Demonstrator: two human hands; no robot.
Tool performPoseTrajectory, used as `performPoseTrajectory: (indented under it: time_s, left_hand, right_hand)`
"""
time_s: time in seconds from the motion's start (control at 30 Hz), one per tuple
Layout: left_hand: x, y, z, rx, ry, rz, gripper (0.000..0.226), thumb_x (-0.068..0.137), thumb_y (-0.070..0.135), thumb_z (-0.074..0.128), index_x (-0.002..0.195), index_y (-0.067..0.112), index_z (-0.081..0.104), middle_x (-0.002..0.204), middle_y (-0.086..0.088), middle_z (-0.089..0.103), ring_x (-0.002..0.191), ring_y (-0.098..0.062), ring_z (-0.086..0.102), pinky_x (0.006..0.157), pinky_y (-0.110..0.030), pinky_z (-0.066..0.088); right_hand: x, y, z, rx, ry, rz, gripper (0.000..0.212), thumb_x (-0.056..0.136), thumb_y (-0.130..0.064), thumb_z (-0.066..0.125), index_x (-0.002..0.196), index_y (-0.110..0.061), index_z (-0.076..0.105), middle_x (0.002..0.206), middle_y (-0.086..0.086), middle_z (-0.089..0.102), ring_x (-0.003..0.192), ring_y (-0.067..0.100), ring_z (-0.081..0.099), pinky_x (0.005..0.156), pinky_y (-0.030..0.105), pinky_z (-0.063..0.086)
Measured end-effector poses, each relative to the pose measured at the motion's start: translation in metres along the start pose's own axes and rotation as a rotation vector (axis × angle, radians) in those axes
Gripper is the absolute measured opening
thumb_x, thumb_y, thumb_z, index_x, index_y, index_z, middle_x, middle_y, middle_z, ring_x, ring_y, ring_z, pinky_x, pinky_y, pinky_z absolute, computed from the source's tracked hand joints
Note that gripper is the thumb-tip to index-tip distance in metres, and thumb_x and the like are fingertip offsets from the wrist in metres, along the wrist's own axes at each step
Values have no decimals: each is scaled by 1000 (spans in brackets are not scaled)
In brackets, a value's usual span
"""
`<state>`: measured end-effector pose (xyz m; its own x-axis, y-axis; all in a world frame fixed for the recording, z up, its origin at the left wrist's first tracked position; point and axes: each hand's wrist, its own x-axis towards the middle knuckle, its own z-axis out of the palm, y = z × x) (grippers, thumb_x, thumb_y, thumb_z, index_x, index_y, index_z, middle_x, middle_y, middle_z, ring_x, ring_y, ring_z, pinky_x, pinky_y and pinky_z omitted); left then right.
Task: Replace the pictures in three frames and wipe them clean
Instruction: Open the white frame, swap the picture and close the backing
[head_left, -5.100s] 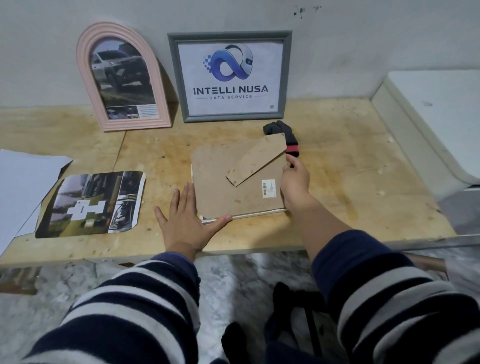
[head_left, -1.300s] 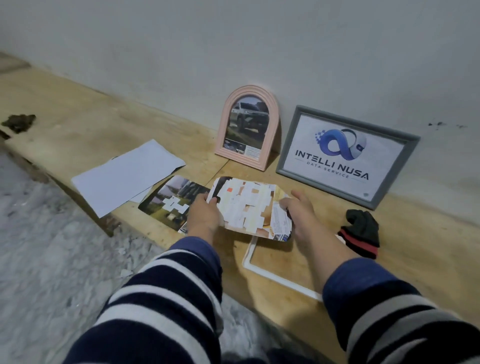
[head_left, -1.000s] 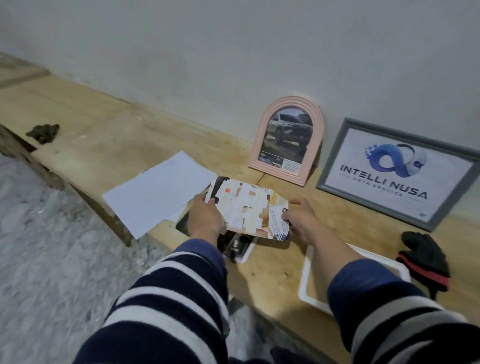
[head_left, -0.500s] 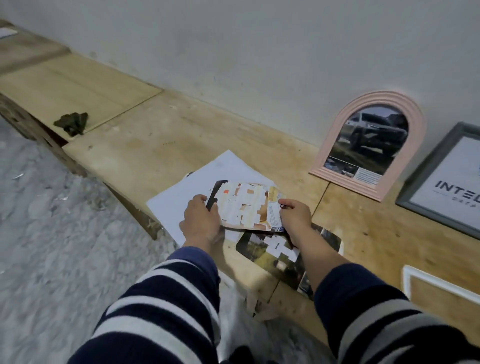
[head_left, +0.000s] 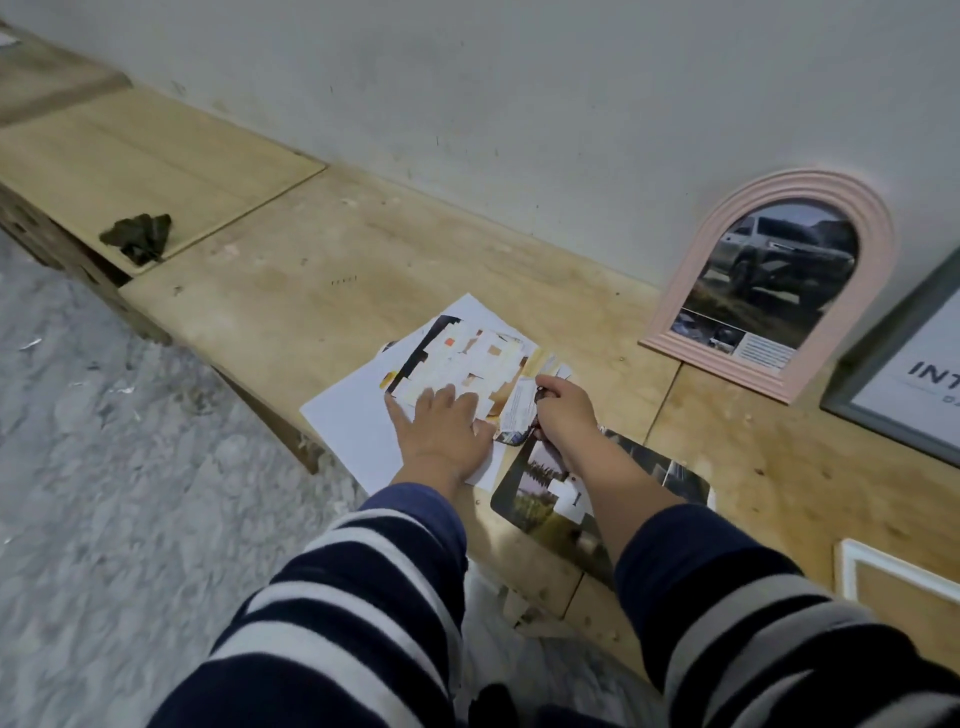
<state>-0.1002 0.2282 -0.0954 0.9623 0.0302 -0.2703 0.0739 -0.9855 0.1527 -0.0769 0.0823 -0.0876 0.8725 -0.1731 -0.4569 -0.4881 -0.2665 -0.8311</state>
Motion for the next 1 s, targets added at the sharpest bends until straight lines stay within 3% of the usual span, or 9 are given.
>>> performPoseTrajectory:
  time_s: [0.07,0.17,0.27,0.43,0.63,0.77,0.87,0.93,1.0]
  left_hand:
    - [2,4,2,-21,-41,-31,47,95,44,32,140,32,34,156,3,20,146,-22,10,108,-70,-3]
    - [6,13,-2,9,-56,-72,43,95,37,32,137,27,36,147,0,31,142,-25,19,108,-70,0]
    - [1,23,-4,66,-24,-66,50,98,35,31,147,25,26,157,-1,18,146,-26,12,110,-68,-2]
    - [-15,47,0,26,-42,176,68,98,57,22,154,24,2,162,3,-3,149,-22,-2,114,-63,-1]
    - [-28,64,16,167,-183,270,96,87,75,33,154,20,-7,162,3,-13,149,-22,-10,113,-64,1]
    - [-30,65,19,145,-186,223,96,87,73,35,154,19,-7,161,4,-14,148,-22,-12,112,-65,0]
    - [-33,72,13,132,-175,207,94,88,67,44,155,16,1,162,2,-7,149,-22,-8,112,-64,1]
    - [-34,78,10,20,-87,182,86,87,59,55,150,13,19,159,-3,16,147,-22,11,114,-61,10]
    - [-33,81,8,-247,35,134,63,85,47,64,134,17,38,138,-4,46,128,-24,45,109,-54,30]
  right_hand:
    - [-3,2,-9,-82,8,-44,45,99,-5,31,137,-16,52,120,7,58,72,14,51,58,23,42]
    - [-10,13,-32,-209,54,-105,43,96,-1,36,131,-13,56,133,4,55,110,20,55,84,23,39]
    - [-16,30,-62,-379,122,-107,44,87,-3,44,123,-21,62,129,1,57,124,26,49,99,33,43]
    - [-33,47,-105,-620,235,-42,45,86,-6,49,122,-28,62,125,2,58,124,29,40,99,39,37]
    - [-57,69,-130,-976,243,-54,39,92,-44,51,129,-29,53,132,5,44,125,28,34,100,41,31]
    - [-66,72,-130,-829,257,-21,27,89,-38,57,114,-27,54,124,4,46,121,26,35,97,39,31]
    - [-69,69,-129,-487,265,-66,9,89,-21,62,94,-28,57,108,1,58,109,25,52,84,31,42]
    - [-73,65,-134,-268,275,-93,11,88,-12,66,92,-22,63,103,2,62,98,20,58,70,23,42]
    - [-77,60,-144,-146,314,-104,14,87,-11,69,101,-17,69,104,1,62,95,15,55,74,20,40]
